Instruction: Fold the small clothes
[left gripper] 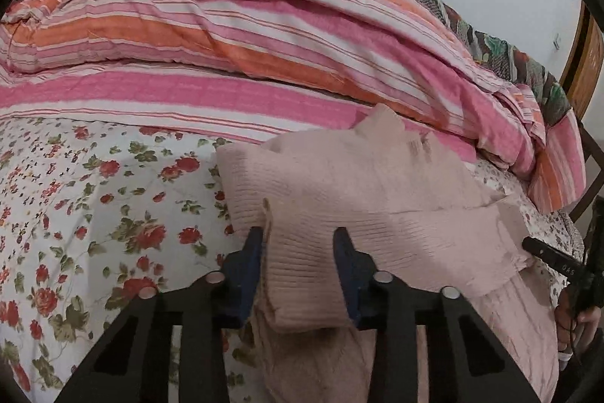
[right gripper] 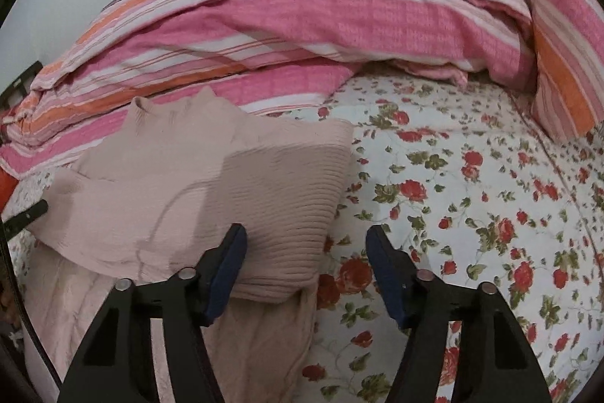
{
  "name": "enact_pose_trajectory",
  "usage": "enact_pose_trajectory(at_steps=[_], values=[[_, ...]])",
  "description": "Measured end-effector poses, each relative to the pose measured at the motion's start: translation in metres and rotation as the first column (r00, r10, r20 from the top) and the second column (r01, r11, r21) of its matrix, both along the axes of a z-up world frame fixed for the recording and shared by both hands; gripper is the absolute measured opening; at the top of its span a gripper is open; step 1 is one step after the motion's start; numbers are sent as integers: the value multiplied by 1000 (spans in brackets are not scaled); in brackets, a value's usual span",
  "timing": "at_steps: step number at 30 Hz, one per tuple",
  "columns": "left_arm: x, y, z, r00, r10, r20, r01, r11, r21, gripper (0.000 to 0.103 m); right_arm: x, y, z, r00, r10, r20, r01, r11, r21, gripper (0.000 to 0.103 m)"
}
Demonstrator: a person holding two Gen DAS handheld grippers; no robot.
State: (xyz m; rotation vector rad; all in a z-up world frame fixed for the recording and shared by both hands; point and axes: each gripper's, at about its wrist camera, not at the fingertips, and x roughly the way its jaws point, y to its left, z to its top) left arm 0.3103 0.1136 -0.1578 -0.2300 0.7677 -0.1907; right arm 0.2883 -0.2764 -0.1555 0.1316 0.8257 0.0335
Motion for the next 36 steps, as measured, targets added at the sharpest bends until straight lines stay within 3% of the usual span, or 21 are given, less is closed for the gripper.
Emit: enact_pose_trajectory(at_steps=[3, 4, 8, 11, 15, 19, 21, 25, 28, 36], values=[[1, 0, 4, 1000, 2, 18, -2, 1000, -22, 20, 5, -2, -5, 999, 34, -18, -33, 999, 40, 35], [2, 0, 4, 1000, -1, 16, 1, 1000, -29, 10, 5, -2, -5, 999, 41, -15, -40, 998, 47, 27], [2, -4, 8, 999, 5, 43, -3, 1000, -29, 7, -1, -3, 3, 998, 46, 40, -48, 997, 67, 11], [-2, -3, 19, 994, 15, 106, -9, 999, -51, 7, -6, -14, 9, 995, 47, 83, -58, 990, 126, 9], [0, -2, 20, 992, 41, 123, -32, 997, -75, 7, -2, -20, 1, 999, 22, 42, -28, 990, 137, 8], [10, -2, 11, 995, 66, 68, -63, 997, -49, 7, 0, -20, -2, 1000, 12, 23, -15, 991, 131, 8], [15, -3, 4, 996, 84, 17, -84, 996, -12, 7, 0, -15, -3, 1000, 18, 13, -19, 995, 94, 12], [18, -1, -4, 996, 90, -28, -90, 996, -14, 9, -2, -11, -5, 1000, 18, 11, -19, 998, 58, 23], [14, -1, -5, 995, 90, -37, -90, 996, -3, 18, -2, -10, -9, 1000, -11, -15, 12, 999, 30, 45], [-13, -11, -2, 999, 44, 8, -44, 997, 59, 55, -9, -8, -5, 1000, -12, 10, 12, 1000, 5, 46]])
